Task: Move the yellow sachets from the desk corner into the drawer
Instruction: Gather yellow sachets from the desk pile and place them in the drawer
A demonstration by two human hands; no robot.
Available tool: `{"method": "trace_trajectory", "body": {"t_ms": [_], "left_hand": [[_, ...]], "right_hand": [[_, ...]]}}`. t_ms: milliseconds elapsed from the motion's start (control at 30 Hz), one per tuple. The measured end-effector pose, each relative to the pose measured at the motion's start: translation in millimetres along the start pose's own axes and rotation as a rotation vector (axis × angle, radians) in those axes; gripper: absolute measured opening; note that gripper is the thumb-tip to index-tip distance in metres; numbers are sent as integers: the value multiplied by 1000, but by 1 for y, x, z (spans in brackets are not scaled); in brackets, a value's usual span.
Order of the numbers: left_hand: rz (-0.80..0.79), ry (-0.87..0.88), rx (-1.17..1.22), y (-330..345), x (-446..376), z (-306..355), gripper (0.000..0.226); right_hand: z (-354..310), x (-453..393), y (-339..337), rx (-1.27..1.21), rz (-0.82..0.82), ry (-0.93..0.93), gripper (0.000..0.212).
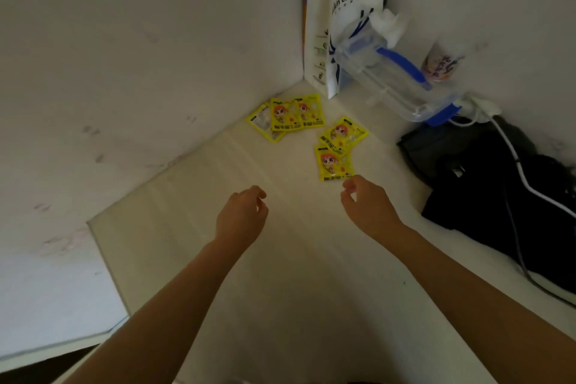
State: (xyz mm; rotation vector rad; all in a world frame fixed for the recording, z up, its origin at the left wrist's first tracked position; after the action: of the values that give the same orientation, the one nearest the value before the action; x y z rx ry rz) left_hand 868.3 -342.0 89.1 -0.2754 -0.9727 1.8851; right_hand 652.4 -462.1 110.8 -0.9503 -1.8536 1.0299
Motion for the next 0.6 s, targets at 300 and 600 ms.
{"method": "trace_trajectory", "body": {"t_ms": [300,600], "left_hand": [[-55,-38,-24,2,-84,5,26],[-1,-131,94,13,-183,25,25]], "right_hand": [[0,-77,-6,47,-54,0,24],[-1,-179,0,181,-113,-202,32]]}}
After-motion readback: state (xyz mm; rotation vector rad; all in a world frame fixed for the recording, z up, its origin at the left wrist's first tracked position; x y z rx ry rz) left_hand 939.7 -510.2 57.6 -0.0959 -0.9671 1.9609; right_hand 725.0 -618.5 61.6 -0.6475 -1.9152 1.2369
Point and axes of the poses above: each hand's wrist, its own x-axis away from the middle knuckle, its own y-axis out of the palm, z = x × y, the point moved 6 cm from there along -x, towards the middle knuckle, and after that the axes turned 15 degrees about x, right-handed, at the moved point
